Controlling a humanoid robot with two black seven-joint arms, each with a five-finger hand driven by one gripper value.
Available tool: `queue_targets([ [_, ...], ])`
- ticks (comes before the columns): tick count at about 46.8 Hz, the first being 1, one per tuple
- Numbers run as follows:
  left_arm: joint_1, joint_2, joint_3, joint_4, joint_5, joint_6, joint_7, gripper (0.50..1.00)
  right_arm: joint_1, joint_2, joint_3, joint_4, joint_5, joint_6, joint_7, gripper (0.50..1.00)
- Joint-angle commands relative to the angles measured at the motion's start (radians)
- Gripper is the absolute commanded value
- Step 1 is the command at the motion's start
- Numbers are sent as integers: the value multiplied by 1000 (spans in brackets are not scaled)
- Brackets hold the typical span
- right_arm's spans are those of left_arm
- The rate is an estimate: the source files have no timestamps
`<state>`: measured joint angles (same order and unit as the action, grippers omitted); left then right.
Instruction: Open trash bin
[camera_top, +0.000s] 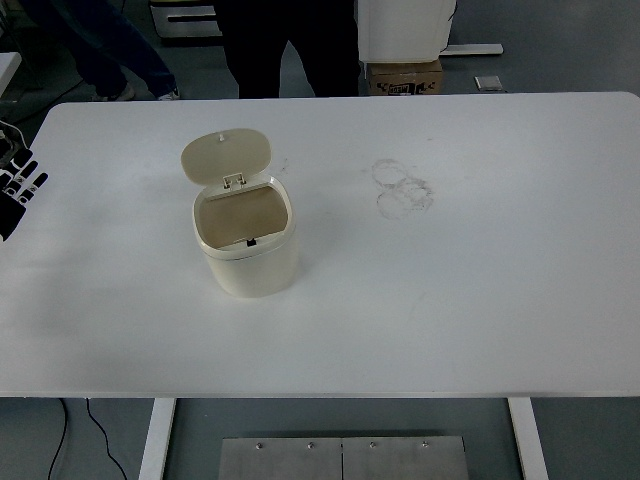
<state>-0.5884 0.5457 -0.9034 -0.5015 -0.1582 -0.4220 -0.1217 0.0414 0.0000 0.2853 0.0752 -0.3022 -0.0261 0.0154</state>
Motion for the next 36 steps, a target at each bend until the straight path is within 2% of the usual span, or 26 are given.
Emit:
queue_targets([
  [1, -2, 5, 0, 0, 0, 0, 1, 1000, -2, 0, 0, 0, 0, 0, 0, 991],
  [36, -16, -1, -2, 0, 0, 3, 1, 1000, 6, 0, -2, 0, -8, 0, 0, 989],
])
